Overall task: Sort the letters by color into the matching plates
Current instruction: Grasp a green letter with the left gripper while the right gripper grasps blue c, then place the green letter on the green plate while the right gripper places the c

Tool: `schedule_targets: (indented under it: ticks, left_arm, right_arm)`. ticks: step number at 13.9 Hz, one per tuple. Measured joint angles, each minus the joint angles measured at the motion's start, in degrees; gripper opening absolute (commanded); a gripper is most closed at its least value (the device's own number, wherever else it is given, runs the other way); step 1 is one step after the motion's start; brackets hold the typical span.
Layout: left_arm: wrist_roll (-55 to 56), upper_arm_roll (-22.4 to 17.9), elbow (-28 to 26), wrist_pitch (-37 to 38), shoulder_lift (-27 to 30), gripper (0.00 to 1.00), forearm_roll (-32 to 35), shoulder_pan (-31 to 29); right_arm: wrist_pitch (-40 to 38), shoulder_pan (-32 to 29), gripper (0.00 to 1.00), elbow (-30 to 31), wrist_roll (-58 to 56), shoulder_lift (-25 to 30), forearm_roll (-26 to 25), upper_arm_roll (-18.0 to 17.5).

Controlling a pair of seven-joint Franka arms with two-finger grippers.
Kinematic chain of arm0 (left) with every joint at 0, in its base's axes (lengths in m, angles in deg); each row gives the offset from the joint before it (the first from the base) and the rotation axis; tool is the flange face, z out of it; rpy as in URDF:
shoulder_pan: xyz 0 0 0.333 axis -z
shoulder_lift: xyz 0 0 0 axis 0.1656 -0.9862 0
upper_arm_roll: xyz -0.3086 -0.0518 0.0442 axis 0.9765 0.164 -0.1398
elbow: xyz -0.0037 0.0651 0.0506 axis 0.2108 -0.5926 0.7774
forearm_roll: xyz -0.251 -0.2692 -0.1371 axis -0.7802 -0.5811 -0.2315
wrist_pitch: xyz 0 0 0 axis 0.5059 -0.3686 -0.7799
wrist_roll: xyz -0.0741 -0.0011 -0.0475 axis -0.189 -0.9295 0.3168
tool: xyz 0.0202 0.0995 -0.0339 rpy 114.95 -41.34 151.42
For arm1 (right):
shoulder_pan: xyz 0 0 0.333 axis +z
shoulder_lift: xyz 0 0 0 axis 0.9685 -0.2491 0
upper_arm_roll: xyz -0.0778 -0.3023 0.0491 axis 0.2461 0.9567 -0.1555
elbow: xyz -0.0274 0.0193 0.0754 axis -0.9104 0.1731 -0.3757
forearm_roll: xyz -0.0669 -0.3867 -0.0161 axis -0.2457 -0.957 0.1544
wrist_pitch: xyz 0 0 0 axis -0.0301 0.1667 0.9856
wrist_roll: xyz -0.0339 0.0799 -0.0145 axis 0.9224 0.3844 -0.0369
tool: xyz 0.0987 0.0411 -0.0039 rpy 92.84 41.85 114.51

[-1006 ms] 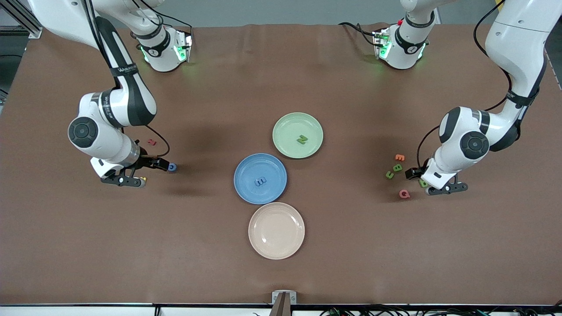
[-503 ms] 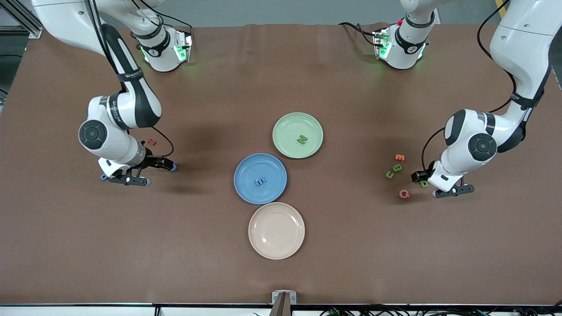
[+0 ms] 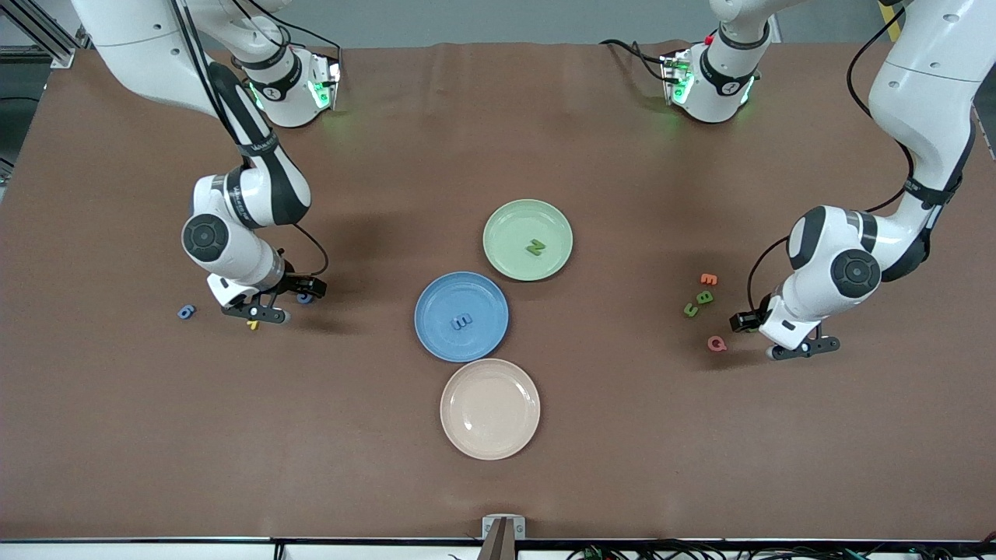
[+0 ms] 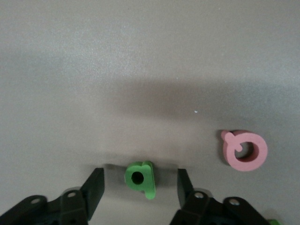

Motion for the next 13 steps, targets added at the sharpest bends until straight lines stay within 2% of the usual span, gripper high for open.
schedule_targets:
  ticks: [2, 3, 5, 6, 7, 9, 13]
  left_arm:
    - [0.1, -0.1, 0.3, 0.0, -0.4, 0.57, 0.0, -0.1]
    - [0.1, -0.1, 0.4, 0.0, -0.5, 0.50, 0.0, -0.3]
    - [0.1, 0.0, 0.5, 0.0, -0.6, 0.25, 0.0, -0.7]
    - [0.1, 0.0, 0.5, 0.0, -0.7, 0.15, 0.0, -0.7]
    - [0.1, 0.1, 0.5, 0.0, -0.6, 0.09, 0.0, -0.7]
    - [0.1, 0.5, 0.5, 0.1, -0.5, 0.03, 0.0, -0.6]
    - [0.1, 1.3, 0.5, 1.3, 0.2, 0.02, 0.0, -0.7]
  right_arm:
    - [0.1, 0.0, 0.83, 0.0, 0.1, -0.3, 0.0, 0.0]
    - [0.1, 0.0, 0.80, 0.0, 0.2, -0.4, 0.0, 0.1]
    - [0.9, 0.0, 0.77, 0.0, 0.2, -0.7, 0.0, 0.1]
    - [1.7, -0.1, 0.75, 0.0, 0.2, -1.0, 0.0, 0.2]
    - [2.5, -0.1, 0.73, 0.0, 0.2, -1.5, 0.0, 0.2]
    - [3.7, -0.1, 0.66, 0.0, 0.3, -2.5, 0.0, 0.2]
    - [4.1, -0.1, 0.34, -0.2, 0.3, -2.9, 0.1, 0.1]
